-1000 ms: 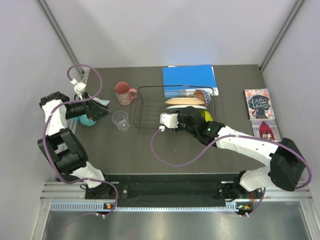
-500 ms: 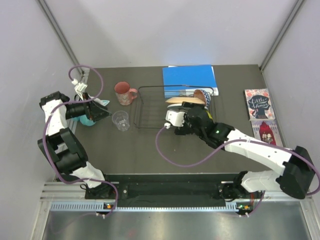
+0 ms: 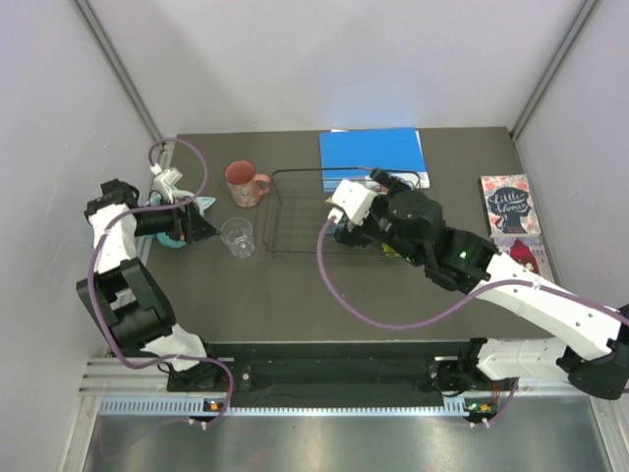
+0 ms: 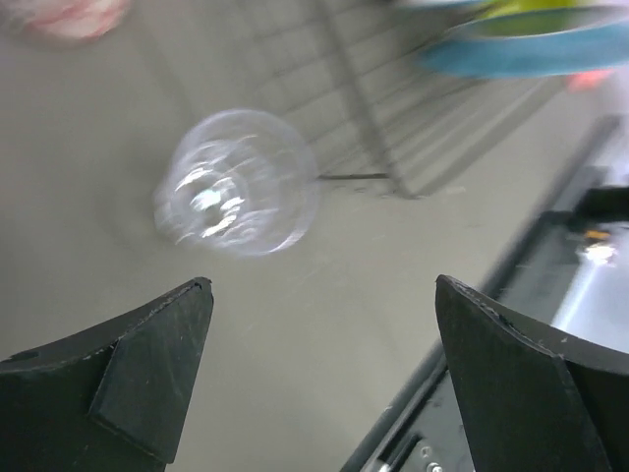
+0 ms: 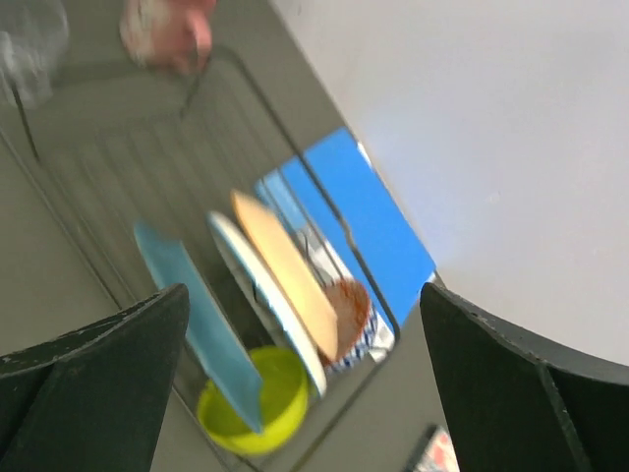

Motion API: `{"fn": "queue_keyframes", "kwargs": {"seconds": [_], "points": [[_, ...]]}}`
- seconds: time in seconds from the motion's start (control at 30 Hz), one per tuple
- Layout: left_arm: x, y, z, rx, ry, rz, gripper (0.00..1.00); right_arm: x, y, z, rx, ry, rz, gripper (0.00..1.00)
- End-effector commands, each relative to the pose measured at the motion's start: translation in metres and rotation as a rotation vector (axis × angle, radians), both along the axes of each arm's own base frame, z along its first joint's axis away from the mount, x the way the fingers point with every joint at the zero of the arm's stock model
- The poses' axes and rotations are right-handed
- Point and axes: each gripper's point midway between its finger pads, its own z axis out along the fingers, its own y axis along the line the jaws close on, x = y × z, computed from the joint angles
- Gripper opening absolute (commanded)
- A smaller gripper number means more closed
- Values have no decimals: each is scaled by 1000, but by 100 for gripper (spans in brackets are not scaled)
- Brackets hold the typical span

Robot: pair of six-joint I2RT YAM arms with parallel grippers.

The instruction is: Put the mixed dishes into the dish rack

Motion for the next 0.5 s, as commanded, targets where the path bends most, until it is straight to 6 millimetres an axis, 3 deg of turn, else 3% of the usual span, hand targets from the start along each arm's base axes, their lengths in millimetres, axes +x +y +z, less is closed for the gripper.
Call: {"fn": "queue_keyframes", "kwargs": {"seconds": [0.0, 0.03, 0.1, 0.13, 0.23, 0.33, 0.4, 0.47], "points": [[51, 27, 17, 259, -70, 242, 99, -21, 46, 97, 472, 142, 115, 100], [61, 30, 32, 273, -91, 277, 99, -18, 51, 105, 508, 192, 172, 100], [70, 34, 41, 240, -41, 332, 99, -41, 83, 115, 586, 359, 422, 100], [80, 38, 61, 237, -75, 350, 99, -45, 92, 115, 598, 369, 471, 100], [102, 37, 77, 215, -118, 354, 99, -13, 101, 103, 637, 400, 330, 100], [135, 31, 74, 291, -149, 363, 99, 7, 97, 88, 635, 398, 214, 100], [162, 36, 63, 368, -143, 395, 99, 4, 91, 86, 672, 374, 201, 100], [181, 24, 55, 383, -142, 375, 99, 6, 85, 88, 714, 338, 177, 100]]}}
